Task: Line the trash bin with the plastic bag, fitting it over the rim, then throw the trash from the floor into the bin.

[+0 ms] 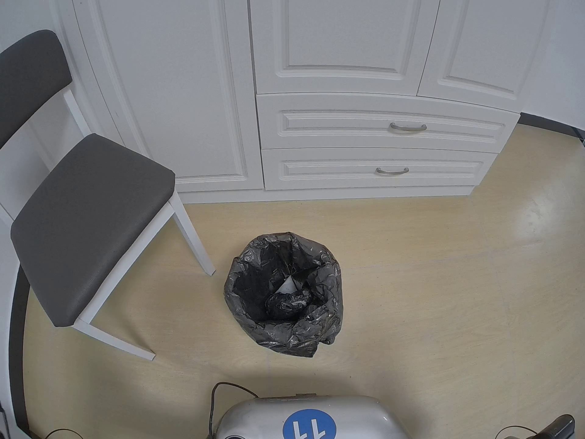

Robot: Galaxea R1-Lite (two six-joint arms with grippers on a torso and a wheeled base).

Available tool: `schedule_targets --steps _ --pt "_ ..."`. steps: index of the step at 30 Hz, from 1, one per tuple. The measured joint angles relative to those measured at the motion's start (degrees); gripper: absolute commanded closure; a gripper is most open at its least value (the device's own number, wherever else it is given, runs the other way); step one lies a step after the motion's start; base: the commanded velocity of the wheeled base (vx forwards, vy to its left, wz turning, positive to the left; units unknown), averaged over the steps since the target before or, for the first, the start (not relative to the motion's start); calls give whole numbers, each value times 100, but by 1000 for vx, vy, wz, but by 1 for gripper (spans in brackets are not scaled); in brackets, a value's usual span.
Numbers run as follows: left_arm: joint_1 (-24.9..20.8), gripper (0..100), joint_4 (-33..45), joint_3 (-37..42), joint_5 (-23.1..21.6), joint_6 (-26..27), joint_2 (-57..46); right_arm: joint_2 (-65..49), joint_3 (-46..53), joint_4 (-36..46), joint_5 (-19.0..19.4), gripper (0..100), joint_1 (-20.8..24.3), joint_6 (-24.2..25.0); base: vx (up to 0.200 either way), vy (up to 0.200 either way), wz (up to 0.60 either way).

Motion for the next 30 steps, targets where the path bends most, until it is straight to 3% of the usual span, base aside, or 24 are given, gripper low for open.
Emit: schedule_targets --steps 9,18,24,30 --pt "5 0 251 885 -197 -6 -9 0 872 -783 -52 0 -2 -66 0 0 0" --pt "5 0 1440 1019 -319 -257 -9 5 1172 -824 -18 0 0 -67 0 0 0" --pt "10 0 1488 1025 -681 -739 -9 9 1506 -692 33 0 -2 -105 0 0 0" --pt "10 0 1590 1025 -925 -706 -6 11 1587 149 61 0 -5 -168 0 0 0"
